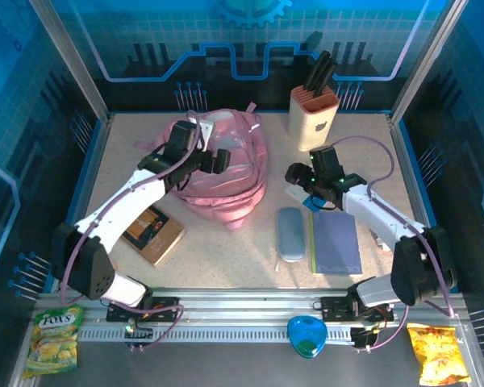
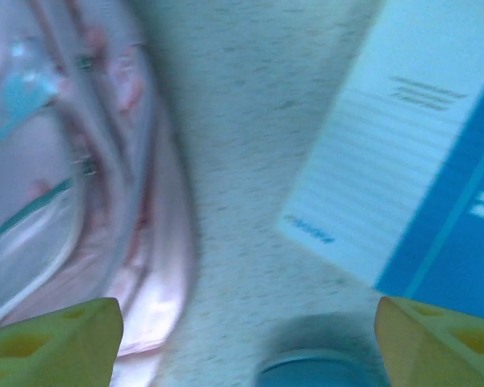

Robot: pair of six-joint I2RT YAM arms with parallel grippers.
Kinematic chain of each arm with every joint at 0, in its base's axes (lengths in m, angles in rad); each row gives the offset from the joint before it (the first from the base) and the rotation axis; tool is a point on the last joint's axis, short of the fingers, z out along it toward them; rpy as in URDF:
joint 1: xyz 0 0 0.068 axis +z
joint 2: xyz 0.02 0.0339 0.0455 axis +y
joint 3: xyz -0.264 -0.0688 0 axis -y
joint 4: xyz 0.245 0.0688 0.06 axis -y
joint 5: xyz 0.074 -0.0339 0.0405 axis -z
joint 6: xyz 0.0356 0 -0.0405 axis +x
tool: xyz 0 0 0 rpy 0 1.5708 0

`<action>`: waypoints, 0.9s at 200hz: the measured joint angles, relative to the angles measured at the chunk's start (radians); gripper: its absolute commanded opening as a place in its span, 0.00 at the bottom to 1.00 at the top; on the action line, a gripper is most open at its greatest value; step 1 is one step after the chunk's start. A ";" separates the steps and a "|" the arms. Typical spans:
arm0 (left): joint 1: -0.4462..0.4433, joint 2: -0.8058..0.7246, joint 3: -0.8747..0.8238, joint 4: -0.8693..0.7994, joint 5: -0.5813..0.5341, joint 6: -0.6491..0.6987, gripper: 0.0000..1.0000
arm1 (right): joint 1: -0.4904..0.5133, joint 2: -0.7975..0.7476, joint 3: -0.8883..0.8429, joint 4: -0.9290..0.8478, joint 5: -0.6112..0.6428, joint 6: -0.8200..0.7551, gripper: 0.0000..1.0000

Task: Pack the student bag
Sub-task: Close the student bag at the top-center of the table, then rotate the book at the center of the table.

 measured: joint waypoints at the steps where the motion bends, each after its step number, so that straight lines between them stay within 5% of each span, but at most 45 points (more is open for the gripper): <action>1: 0.000 -0.004 -0.003 0.003 0.006 -0.001 0.99 | -0.003 0.003 0.001 -0.001 -0.002 -0.003 0.81; 42: 0.000 -0.015 -0.012 0.084 0.174 -0.081 0.99 | -0.113 0.246 0.119 -0.037 -0.055 -0.093 0.75; 90: 0.000 0.069 -0.009 0.112 0.329 -0.154 0.99 | -0.126 0.503 0.340 -0.049 -0.139 -0.143 0.69; 180: -0.041 0.273 0.146 0.050 0.430 -0.264 0.85 | -0.086 0.617 0.435 -0.114 -0.240 -0.272 0.60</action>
